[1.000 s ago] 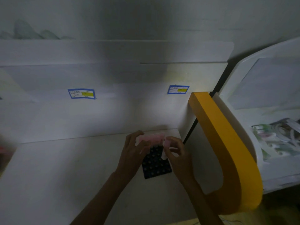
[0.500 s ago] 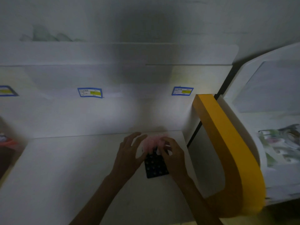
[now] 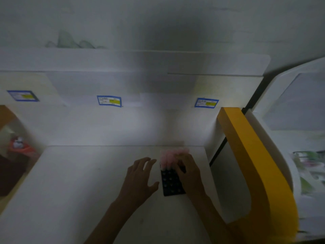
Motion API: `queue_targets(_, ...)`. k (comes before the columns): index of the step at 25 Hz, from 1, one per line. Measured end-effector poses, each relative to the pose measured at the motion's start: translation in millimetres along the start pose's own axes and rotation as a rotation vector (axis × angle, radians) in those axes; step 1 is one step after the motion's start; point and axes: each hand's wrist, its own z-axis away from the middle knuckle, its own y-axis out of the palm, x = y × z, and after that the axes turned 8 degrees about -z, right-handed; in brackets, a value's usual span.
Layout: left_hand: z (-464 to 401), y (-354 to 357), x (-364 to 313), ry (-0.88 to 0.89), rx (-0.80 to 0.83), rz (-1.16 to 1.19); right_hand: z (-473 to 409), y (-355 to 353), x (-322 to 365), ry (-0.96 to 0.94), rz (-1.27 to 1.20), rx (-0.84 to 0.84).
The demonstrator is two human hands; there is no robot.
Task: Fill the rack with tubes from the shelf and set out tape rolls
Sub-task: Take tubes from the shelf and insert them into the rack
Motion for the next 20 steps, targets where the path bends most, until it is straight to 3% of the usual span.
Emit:
queue_targets(8,4.0,-2.9,-4.7,-0.021,-0.003,-0.006,8.0,0.4,-5.1,0.103,0.277,-0.033)
queue_targets(15,16.7,-16.1,-16.8,-0.048,-0.015,0.007,17.8,-10.1,-0.4,0.115,0.376,0.141)
queue_targets(20,30.2,-24.9,-27.1,-0.029,0.003,0.011,31.2,-24.4,14.6,0.082,0.26,0.12)
